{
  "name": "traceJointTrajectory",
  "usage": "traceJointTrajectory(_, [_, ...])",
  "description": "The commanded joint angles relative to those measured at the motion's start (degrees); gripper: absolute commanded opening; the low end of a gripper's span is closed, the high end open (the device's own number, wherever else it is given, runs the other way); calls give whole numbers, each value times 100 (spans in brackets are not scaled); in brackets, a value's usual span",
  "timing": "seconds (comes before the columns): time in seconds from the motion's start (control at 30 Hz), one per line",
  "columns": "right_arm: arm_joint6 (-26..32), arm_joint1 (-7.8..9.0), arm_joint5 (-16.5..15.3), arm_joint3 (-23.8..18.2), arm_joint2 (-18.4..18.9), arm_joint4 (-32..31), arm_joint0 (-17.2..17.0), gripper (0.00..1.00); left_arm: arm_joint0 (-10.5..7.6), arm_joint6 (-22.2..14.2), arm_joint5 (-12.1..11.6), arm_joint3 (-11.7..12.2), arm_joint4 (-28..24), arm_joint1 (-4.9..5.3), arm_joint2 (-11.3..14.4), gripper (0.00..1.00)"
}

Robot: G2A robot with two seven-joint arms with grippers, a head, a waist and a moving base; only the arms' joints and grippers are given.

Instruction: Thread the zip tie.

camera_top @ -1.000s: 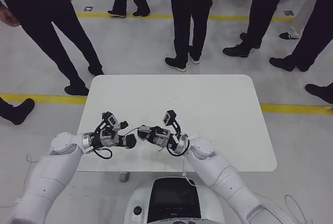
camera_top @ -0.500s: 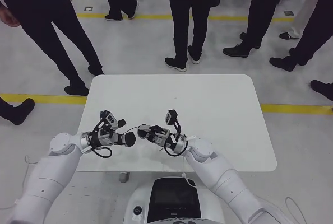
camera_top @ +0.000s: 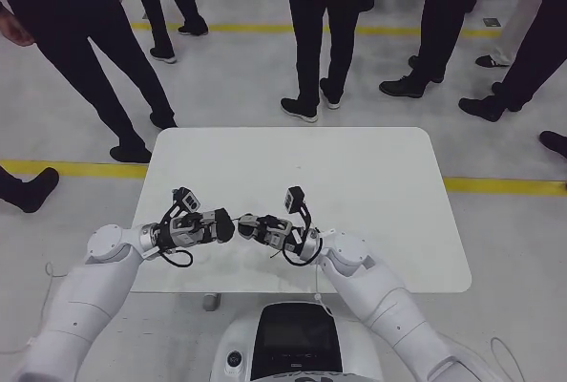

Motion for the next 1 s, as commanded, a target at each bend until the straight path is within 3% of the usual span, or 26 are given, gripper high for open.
traceJointTrajectory(0.0, [13, 17, 78, -40, 5, -48, -9, 0, -10, 7, 6, 6, 5, -2, 11, 34])
traceJointTrajectory(0.3, [98, 50, 140, -95, 1, -52, -8, 0, -78, 41, 28, 72, 53, -13, 74, 23])
traceJointTrajectory(0.6, [261, 69, 141, -102, -21, 46, 26, 0, -145, 19, 46, 146, 80, -21, 124, 20])
traceJointTrajectory(0.97, [250, 63, 138, -56, -97, 125, 104, 0, -225, -54, 62, 247, 88, -27, 174, 9])
